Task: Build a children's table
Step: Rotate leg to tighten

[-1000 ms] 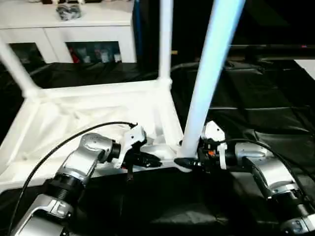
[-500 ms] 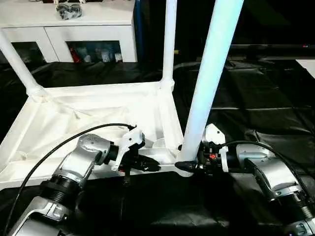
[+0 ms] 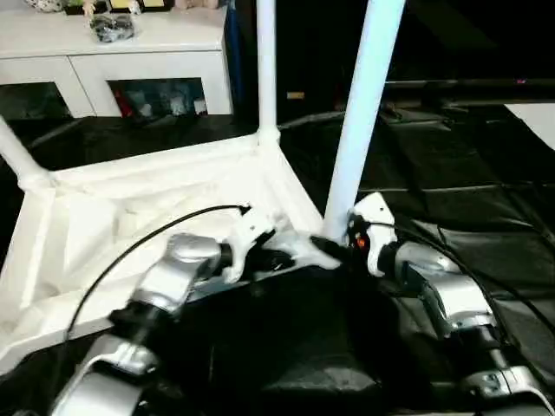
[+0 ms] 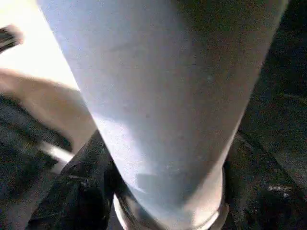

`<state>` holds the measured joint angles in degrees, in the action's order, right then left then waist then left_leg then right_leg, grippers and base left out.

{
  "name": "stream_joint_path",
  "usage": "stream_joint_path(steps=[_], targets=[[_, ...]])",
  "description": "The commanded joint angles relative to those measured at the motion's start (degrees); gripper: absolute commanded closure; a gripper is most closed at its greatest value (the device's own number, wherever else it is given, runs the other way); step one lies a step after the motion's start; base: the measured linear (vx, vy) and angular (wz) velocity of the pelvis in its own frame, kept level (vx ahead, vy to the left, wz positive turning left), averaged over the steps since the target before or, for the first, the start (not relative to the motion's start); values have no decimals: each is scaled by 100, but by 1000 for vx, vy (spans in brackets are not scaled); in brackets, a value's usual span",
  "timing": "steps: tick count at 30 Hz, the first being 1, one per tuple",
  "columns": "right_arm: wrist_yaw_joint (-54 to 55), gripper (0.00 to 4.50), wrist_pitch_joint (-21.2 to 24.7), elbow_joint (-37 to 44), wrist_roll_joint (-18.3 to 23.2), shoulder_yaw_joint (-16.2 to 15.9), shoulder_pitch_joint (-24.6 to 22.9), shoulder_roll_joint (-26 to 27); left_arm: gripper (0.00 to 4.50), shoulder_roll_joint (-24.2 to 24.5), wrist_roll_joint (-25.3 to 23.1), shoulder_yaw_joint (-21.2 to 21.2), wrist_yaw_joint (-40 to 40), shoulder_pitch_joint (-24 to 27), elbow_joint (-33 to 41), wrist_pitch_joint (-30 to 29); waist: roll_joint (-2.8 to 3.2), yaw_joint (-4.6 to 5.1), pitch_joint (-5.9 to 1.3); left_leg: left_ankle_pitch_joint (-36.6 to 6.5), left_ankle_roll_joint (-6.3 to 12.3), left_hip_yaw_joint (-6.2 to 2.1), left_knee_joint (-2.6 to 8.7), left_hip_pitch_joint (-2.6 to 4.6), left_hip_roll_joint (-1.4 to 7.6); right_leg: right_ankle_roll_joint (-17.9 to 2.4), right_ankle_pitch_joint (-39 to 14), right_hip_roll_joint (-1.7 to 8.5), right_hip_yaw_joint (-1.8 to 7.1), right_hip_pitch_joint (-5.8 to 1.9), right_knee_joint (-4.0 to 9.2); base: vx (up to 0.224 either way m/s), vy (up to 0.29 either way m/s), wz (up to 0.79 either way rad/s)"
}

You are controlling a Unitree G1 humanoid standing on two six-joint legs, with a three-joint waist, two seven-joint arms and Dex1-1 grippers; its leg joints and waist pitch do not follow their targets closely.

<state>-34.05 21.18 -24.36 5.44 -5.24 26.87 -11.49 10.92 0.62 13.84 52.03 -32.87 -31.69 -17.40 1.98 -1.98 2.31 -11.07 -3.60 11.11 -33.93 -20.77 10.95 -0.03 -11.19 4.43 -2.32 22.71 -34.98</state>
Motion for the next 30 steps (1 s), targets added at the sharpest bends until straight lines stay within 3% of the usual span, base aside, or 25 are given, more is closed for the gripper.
stream_joint_path(steps=[1,3,4,7,8,9,13,15,18,22,25,27,30], targets=[[220,186,290,-459,-256,-638,-59,482,450,-471,71,-77,-705,-270,-30,-57,-83,5,-280,-1343,23,-112,418,46,163,-1046,-1878,325,202,-208,543,0,0,0],[458,186,233,-631,-346,-609,45,574,450,-561,41,-104,-844,-302,-79,-56,-78,12,-289,-1278,48,-112,416,30,160,-1069,-1797,331,204,-214,528,0,0,0],[664,151,100,-885,-334,-468,204,702,450,-642,3,-88,-914,-324,-122,-33,-74,19,-288,-1254,49,-118,420,18,162,-1071,-1757,329,201,-223,521,0,0,0],[553,151,66,-1027,-198,-316,352,802,450,-612,-21,26,-699,-257,-37,62,-77,25,-308,-1176,141,-109,404,3,157,-1097,-1580,331,201,-232,517,0,0,0],[478,128,59,-996,-205,-352,349,770,450,-574,-2,39,-618,-228,8,59,-56,19,-301,-1154,168,-109,412,7,167,-1108,-1509,326,197,-225,512,0,0,0],[455,109,44,-987,-226,-373,348,753,450,-558,0,45,-582,-216,24,72,-74,23,-303,-1161,178,-110,415,6,172,-1116,-1474,325,192,-231,509,0,0,0],[188,105,-118,-877,-325,-519,327,577,450,-424,41,82,-298,-136,131,180,-70,24,-307,-1184,175,-107,411,7,172,-1146,-1422,330,198,-233,502,0,0,0],[-520,105,-371,-606,-230,-659,234,325,450,-264,125,150,67,-34,274,243,-75,16,-311,-1196,228,-102,402,2,178,-1173,-1327,333,197,-245,494,0,0,0],[-1250,105,-490,-155,-36,-707,70,-28,450,-56,197,228,487,63,403,351,-81,-30,-315,-1003,390,-94,389,-4,197,-1278,-938,333,200,-262,453,0,0,0],[-1852,105,-585,182,115,-741,-80,-380,450,133,273,278,883,128,502,349,-69,-51,-331,-833,465,-88,376,3,212,-1424,-609,325,194,-265,409,0,0,0],[-2858,105,-498,697,432,-788,-343,-970,450,398,439,302,1483,213,706,360,-77,-95,-325,-866,531,-76,366,10,225,-1482,-524,320,191,-274,393,0,0,0],[-3171,136,-428,881,545,-774,-429,-1143,450,523,485,328,1752,254,779,387,-78,-141,-319,-866,570,-66,363,12,232,-1485,-585,327,191,-262,402,0,0,0],[-3454,153,-344,1092,644,-792,-532,-1307,450,690,564,351,2044,313,884,327,-71,-169,-304,-967,494,-64,377,27,239,-1454,-877,327,193,-234,421,0,0,0]])
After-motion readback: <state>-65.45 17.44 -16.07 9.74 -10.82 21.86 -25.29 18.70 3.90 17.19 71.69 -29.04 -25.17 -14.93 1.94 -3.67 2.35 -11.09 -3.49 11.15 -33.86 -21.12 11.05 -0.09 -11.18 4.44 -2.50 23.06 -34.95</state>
